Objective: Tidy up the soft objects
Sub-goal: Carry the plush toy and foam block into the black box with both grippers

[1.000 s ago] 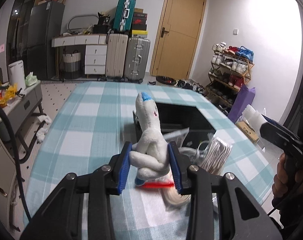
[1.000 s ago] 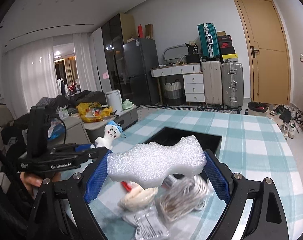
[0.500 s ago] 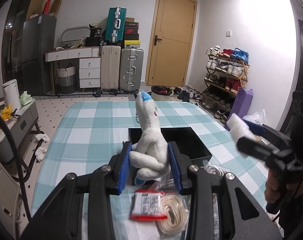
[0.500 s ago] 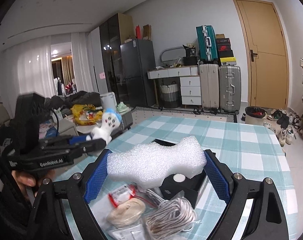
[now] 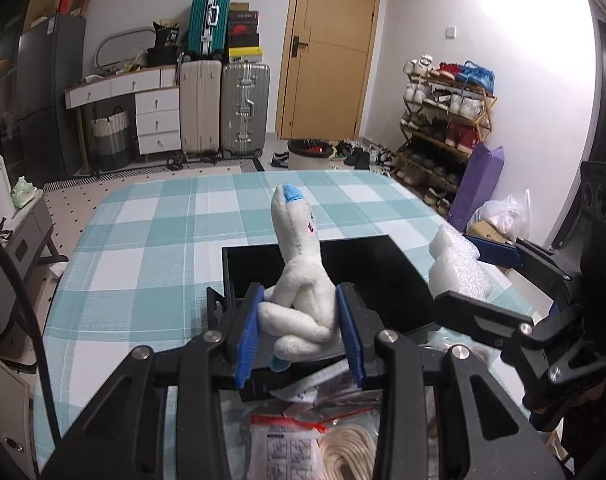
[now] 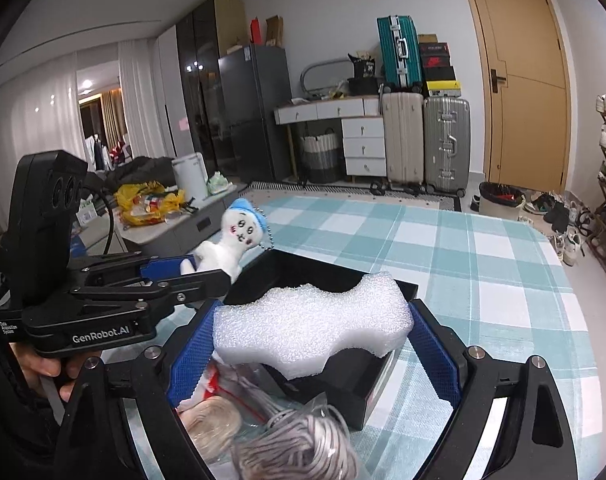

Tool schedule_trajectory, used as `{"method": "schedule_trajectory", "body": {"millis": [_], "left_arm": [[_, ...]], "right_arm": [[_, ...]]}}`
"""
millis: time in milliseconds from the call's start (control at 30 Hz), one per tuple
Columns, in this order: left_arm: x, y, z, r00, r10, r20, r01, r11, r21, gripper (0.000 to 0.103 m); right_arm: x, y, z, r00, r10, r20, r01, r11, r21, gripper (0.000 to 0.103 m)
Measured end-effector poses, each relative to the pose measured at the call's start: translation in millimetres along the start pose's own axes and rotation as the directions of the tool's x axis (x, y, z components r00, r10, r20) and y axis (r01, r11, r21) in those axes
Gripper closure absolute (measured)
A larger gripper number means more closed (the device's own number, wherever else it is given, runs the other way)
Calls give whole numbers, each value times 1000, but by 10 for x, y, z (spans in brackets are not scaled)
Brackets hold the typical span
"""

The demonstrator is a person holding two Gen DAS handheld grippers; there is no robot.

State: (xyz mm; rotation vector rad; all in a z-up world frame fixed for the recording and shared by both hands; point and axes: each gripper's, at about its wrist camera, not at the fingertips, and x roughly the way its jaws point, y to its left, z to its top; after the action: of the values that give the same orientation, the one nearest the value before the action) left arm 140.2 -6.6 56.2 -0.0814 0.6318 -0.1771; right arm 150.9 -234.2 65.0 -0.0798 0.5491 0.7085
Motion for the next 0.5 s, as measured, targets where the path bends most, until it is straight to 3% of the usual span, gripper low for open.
{"method": "schedule_trajectory", "body": {"millis": [500], "left_arm": [[442, -10, -117, 991, 25, -129, -20, 999, 39, 67]], "right_arm": [[498, -117, -34, 996, -32, -77, 30, 999, -34, 11]]}}
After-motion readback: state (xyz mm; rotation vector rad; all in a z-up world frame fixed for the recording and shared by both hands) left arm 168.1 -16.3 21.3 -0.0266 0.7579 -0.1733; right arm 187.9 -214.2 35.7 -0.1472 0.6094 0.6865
